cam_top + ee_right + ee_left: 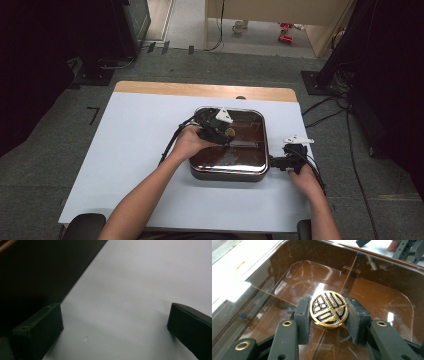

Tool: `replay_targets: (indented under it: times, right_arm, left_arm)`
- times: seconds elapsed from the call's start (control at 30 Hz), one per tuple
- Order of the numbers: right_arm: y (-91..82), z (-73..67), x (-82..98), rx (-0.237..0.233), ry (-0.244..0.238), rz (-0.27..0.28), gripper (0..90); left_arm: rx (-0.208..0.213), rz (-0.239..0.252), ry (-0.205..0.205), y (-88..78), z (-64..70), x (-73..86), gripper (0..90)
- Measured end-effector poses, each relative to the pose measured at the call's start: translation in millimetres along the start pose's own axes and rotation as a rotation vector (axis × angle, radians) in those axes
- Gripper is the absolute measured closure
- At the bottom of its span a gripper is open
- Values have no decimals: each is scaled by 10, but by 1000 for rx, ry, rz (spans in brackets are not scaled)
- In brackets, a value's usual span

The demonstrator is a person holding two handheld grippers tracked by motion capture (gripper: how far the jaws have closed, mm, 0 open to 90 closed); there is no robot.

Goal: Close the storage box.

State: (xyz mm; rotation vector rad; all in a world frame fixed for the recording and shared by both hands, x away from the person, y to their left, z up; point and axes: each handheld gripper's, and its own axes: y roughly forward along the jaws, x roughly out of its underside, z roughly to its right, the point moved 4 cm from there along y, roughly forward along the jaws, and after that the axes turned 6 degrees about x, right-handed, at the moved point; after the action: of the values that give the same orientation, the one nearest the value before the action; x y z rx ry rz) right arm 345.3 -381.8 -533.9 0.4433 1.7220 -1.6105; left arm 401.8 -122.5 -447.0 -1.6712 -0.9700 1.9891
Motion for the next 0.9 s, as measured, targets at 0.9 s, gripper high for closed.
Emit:
replay_targets:
  times: [0.9]
  right_arm:
    - [-1, 0, 0, 0, 1, 0, 0]
  left_arm:
    - [50, 70, -124, -252, -46, -39, 387]
